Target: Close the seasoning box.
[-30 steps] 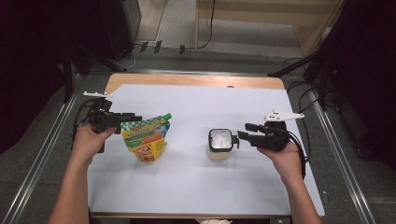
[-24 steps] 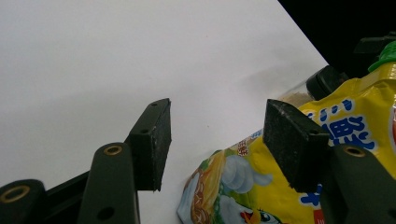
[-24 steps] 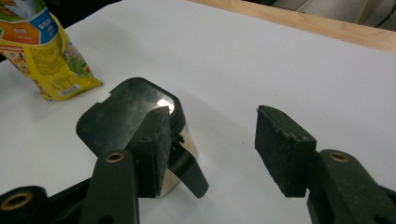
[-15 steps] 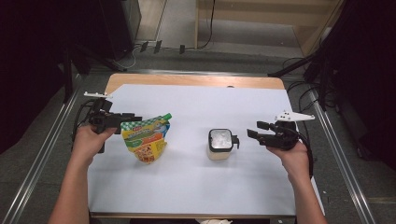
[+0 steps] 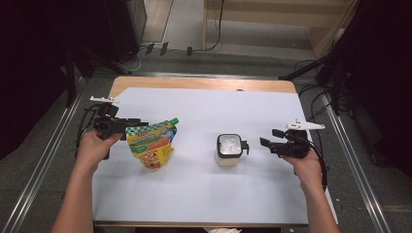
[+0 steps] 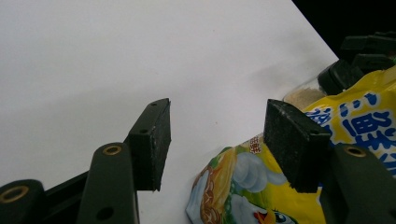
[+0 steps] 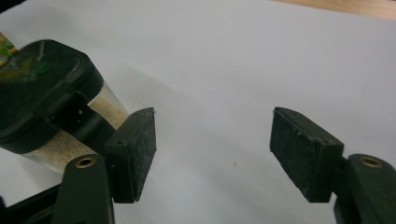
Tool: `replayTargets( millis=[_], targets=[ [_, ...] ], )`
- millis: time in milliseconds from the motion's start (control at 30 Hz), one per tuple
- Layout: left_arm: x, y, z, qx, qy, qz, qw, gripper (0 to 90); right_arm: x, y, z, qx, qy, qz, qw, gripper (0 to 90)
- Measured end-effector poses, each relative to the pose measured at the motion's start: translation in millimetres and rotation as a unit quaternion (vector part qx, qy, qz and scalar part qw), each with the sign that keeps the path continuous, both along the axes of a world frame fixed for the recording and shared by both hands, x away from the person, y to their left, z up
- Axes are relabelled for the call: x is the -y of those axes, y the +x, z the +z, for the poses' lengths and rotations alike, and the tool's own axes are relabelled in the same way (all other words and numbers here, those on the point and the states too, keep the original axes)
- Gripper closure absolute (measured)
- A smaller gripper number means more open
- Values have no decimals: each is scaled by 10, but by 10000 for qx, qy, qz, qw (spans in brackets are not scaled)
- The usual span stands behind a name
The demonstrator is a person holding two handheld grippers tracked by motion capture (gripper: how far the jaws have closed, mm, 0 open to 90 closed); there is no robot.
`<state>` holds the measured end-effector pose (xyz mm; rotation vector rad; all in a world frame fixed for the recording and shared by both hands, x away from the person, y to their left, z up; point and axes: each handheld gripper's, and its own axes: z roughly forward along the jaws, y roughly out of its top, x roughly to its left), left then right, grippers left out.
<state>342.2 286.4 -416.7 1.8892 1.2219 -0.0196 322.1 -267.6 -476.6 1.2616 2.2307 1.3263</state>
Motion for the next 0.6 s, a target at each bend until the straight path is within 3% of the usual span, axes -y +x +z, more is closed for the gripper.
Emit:
replayTargets(
  millis=[233, 600],
  targets=[
    [9, 17, -64, -83, 29, 3, 10000, 421, -33, 33, -81, -111, -175, -58, 9998, 290],
    [18, 23, -115, -165, 102, 0, 9998, 415, -53, 44, -108, -146, -227, -70, 9996, 284]
  ],
)
